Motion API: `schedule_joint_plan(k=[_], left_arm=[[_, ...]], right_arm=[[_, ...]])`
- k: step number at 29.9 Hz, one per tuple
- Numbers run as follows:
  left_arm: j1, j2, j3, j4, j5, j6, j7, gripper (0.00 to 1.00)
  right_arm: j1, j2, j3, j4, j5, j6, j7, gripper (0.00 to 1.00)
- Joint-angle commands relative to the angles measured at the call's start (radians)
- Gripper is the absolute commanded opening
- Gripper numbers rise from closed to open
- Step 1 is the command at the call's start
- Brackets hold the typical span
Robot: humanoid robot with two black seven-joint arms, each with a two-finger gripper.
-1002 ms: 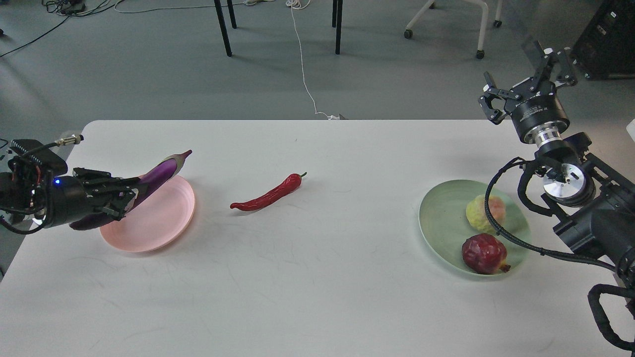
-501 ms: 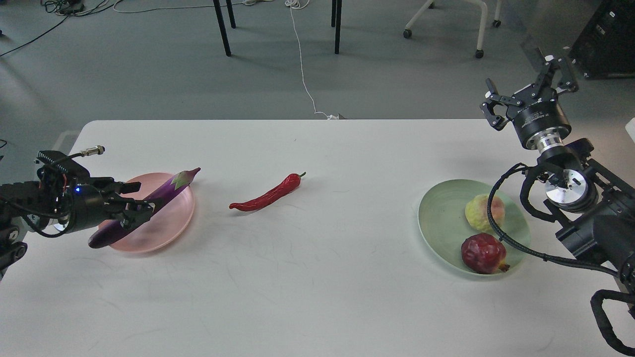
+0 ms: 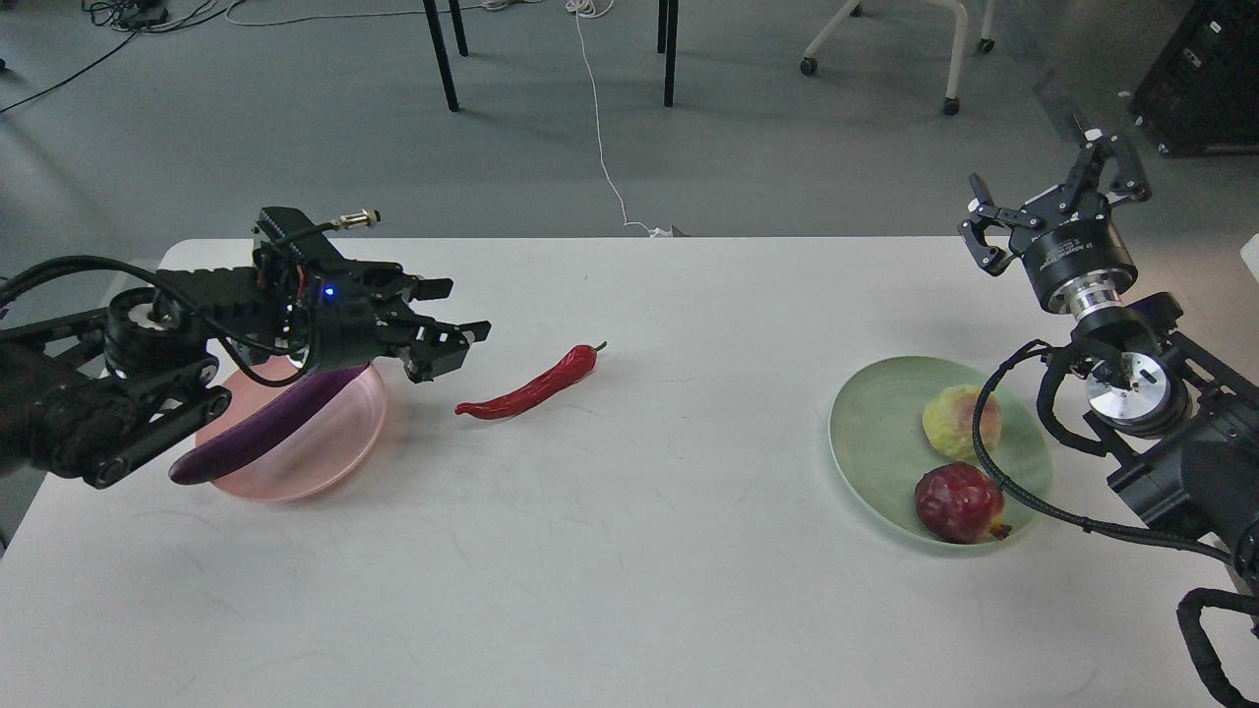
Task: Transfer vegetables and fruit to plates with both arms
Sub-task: 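Reach the left hand to the red chili pepper and grasp it, then carry the chili pepper with the left hand onto the pink plate and release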
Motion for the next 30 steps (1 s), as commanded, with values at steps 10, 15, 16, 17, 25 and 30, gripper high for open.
schedule_joint_plan(k=[10,15,16,17,25,30], left_arm=[[0.034,-0.193,0.129,0.164,0.018,0.025,0.007,0.58],[0.049,-0.182,0.129,0.165,0.018,0.033,0.007,0.56],[0.054,-0.180,0.129,0.168,0.018,0.033,0.008,0.54],[0.057,-0.182,0.129,0.176,0.016,0.034,0.008,0.53],[0.058,-0.186,0.113,0.195,-0.010,0.034,0.016,0.51],[0.057,-0.186,0.121,0.198,-0.051,0.034,0.031,0.51]], right_arm=[[0.011,-0.004,0.003,0.002,0.000,0.000,0.000,0.99],[0.014,0.000,0.002,0.002,0.000,0.000,0.000,0.99],[0.014,0.002,0.002,0.002,0.000,0.000,0.000,0.99],[0.016,0.002,0.002,0.002,0.000,0.000,0.000,0.99],[0.019,-0.004,0.002,0.002,0.000,0.000,0.000,0.99],[0.018,-0.004,0.000,0.002,-0.002,0.000,0.000,0.99]])
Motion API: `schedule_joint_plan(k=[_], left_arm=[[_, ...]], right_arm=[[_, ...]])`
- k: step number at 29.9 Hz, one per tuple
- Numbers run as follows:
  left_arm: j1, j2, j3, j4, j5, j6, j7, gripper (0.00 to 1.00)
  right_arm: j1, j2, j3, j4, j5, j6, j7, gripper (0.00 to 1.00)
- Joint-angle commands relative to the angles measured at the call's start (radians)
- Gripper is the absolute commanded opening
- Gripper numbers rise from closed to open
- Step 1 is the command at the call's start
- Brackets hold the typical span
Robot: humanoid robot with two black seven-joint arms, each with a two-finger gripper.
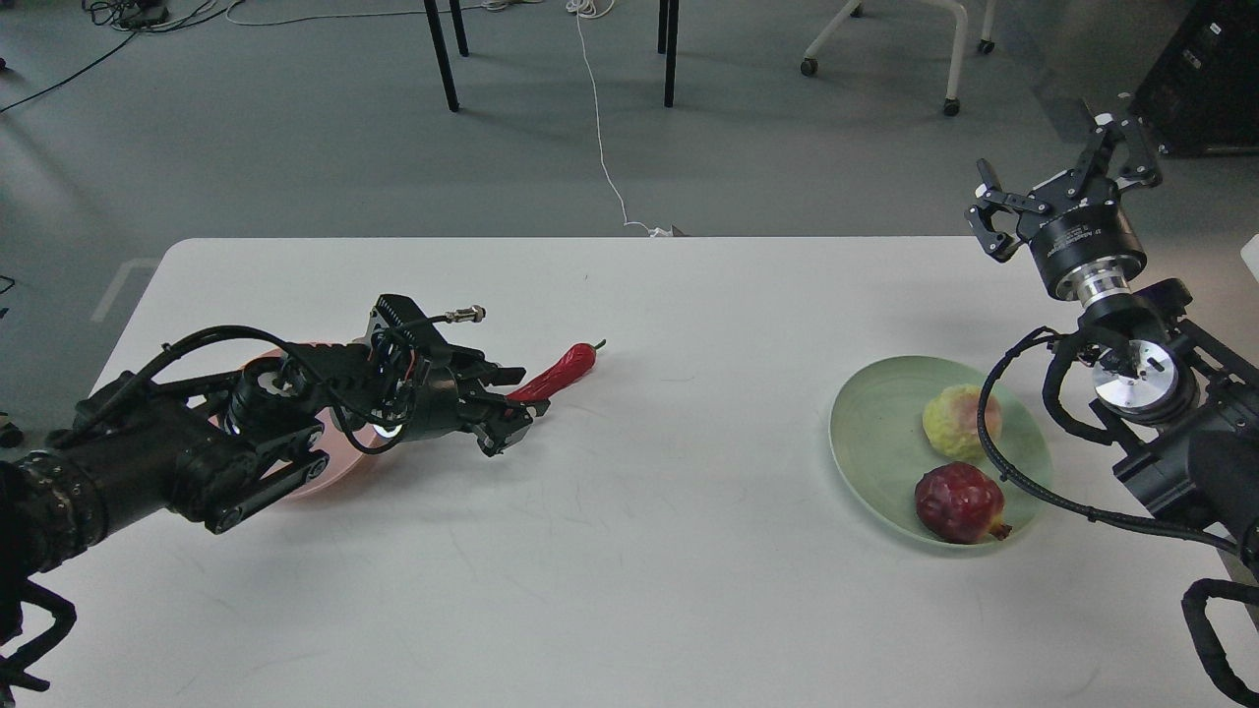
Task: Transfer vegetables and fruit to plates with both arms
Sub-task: 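Carry the chili pepper with the left hand onto the pink plate and release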
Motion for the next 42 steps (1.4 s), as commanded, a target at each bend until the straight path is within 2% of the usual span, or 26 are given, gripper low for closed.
schedule_joint_plan(k=[1,5,8,15,18,21,25,31,35,42], left_arm=[[-0.001,-0.003,0.008,0.005,-0.014,0.000,0.004,0.51],[0.008,-0.006,0.014,0.019,-0.014,-0.002,0.010,0.45],[0.021,-0.005,0.014,0.024,-0.013,-0.002,0.015,0.29],[0.021,0.008,0.012,0.022,-0.017,0.001,0.004,0.10],[0.016,0.041,0.000,0.001,-0.022,0.021,-0.001,0.09],[0.008,0.101,-0.012,-0.103,-0.034,0.047,0.001,0.10],[0.001,0.273,-0.025,-0.295,-0.078,0.044,0.007,0.11],[-0.001,0.529,-0.006,-0.445,-0.075,0.043,-0.002,0.12],[0.037,0.636,0.018,-0.473,-0.057,0.043,-0.002,0.13],[0.090,0.693,0.043,-0.466,-0.052,0.043,-0.010,0.15]], right_arm=[[-0.002,0.000,0.000,-0.001,0.000,0.000,0.000,0.99],[-0.002,0.000,0.000,-0.001,0.000,0.000,0.000,0.99],[-0.002,0.001,0.000,-0.001,0.000,0.000,0.000,0.99],[-0.003,0.000,-0.002,-0.001,0.000,0.000,0.000,0.99],[-0.002,0.000,-0.002,-0.001,-0.002,0.000,0.000,0.99],[-0.002,0.000,0.000,-0.001,-0.002,0.000,0.000,0.99],[0.000,-0.003,0.000,-0.001,-0.002,0.000,0.000,0.99],[-0.002,-0.019,-0.002,-0.001,-0.002,0.000,-0.002,0.99],[-0.002,-0.023,-0.002,-0.001,-0.002,0.000,-0.002,0.99],[0.001,-0.020,-0.002,0.001,-0.003,0.000,-0.002,0.99]])
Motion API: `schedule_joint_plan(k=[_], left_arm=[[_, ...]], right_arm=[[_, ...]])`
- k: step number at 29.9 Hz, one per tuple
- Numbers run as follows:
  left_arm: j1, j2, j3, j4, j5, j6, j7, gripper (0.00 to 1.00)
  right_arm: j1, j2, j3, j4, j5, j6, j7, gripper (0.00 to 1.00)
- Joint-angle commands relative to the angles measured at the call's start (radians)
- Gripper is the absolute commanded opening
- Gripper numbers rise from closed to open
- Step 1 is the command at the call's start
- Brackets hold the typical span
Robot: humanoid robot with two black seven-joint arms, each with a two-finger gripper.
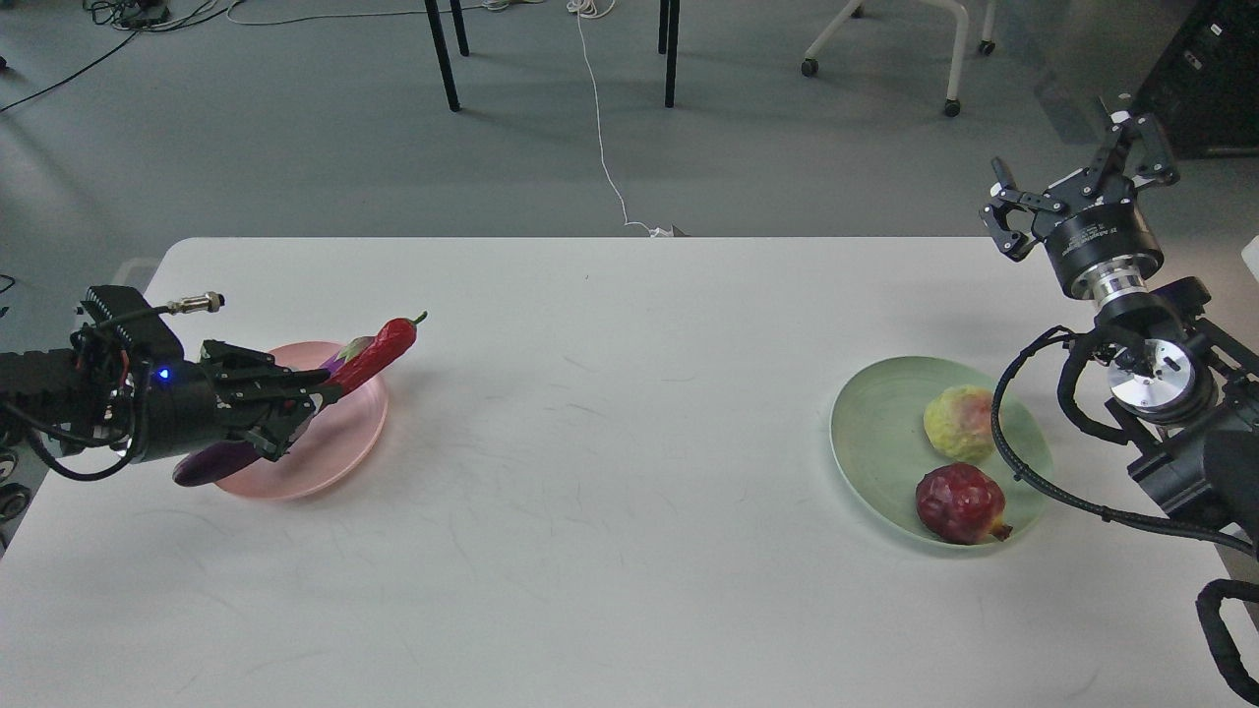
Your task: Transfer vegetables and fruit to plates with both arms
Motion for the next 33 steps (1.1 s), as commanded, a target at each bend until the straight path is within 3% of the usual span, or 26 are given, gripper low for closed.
schedule_joint_plan(k=[1,7,9,11,12,17,22,26,33], left_arm=[[0.046,0.013,0.011,0.007,-0.001,0.001,0.000,0.16],[0.061,-0.022,0.009,0.066,-0.010,0.005,0.003,0.25],[0.061,-0.030,-0.002,0.070,-0.013,0.005,0.005,0.36],[0.059,-0.029,-0.005,0.070,-0.013,0.005,0.009,0.62],[0.059,-0.029,-0.005,0.070,-0.013,0.005,0.008,0.67],[0.049,-0.016,-0.026,0.060,-0.071,0.007,-0.012,0.73],[0.038,-0.027,-0.169,0.062,-0.396,-0.009,-0.018,0.95],[0.006,-0.053,-0.285,0.068,-0.708,-0.032,-0.018,0.97],[-0.022,-0.217,-0.428,0.146,-1.143,-0.041,-0.018,0.98]], right_arm=[[0.002,0.002,0.000,0.000,-0.001,0.000,0.000,0.99],[0.008,-0.003,0.000,0.000,-0.001,0.000,-0.003,0.99],[0.010,-0.003,0.000,0.000,-0.001,0.000,-0.003,0.99],[0.010,-0.004,0.000,0.000,-0.001,0.000,-0.004,0.99],[0.012,-0.004,0.000,0.000,-0.001,0.000,-0.004,0.99],[0.016,-0.006,0.000,-0.003,-0.003,0.000,-0.004,0.99],[0.041,-0.006,0.000,-0.015,-0.003,0.000,-0.003,0.99],[0.056,-0.004,0.008,-0.015,-0.003,0.000,0.002,0.99],[0.067,-0.006,0.020,-0.017,-0.003,-0.007,-0.003,0.99]])
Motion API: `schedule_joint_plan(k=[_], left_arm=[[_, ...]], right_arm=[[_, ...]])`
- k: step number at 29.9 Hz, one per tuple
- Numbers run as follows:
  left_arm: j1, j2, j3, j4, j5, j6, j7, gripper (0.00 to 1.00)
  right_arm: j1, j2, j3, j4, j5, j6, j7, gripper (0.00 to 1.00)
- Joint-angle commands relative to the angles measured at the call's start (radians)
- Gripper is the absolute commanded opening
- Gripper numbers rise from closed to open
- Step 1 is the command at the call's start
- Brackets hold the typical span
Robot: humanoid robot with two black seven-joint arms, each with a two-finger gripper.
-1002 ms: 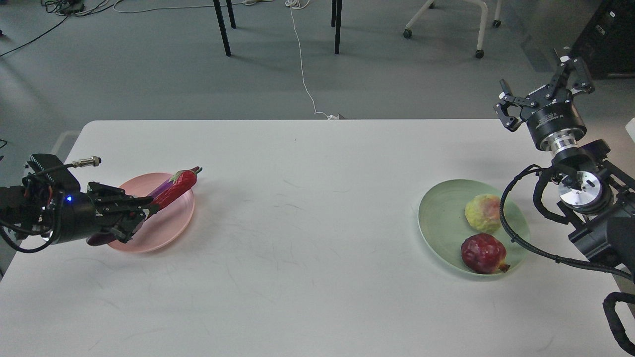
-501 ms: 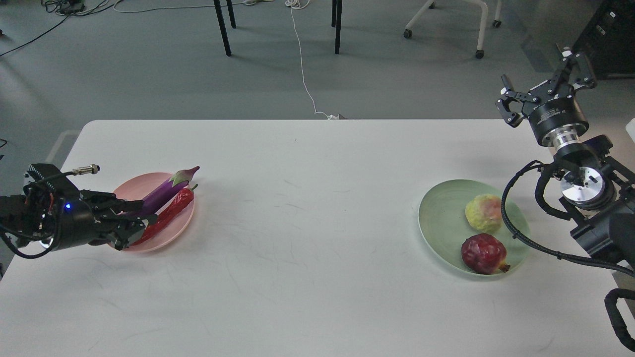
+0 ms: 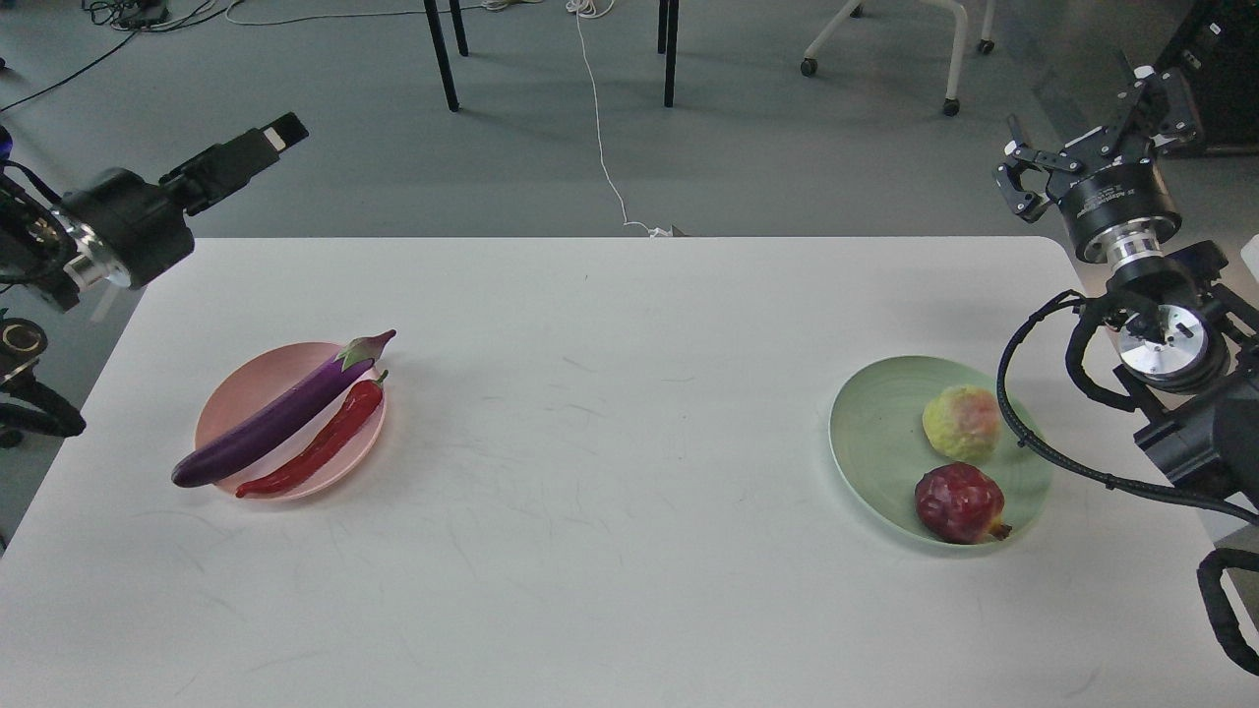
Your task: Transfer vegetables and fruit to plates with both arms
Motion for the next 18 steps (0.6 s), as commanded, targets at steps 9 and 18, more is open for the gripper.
schedule_joint_plan(k=[9,18], left_arm=[[-0.010,-0.283,-0.198,0.296,-0.598,-0.114,0.014,0.98],[-0.012,-0.427,-0.351,0.535,-0.839,-0.246,0.152,0.98]], right_arm=[[0.014,-0.006,0.005,-0.002,0.002,-0.003,0.000,0.99],[0.009,0.002,0.056,-0.005,0.014,-0.008,-0.020,0.99]])
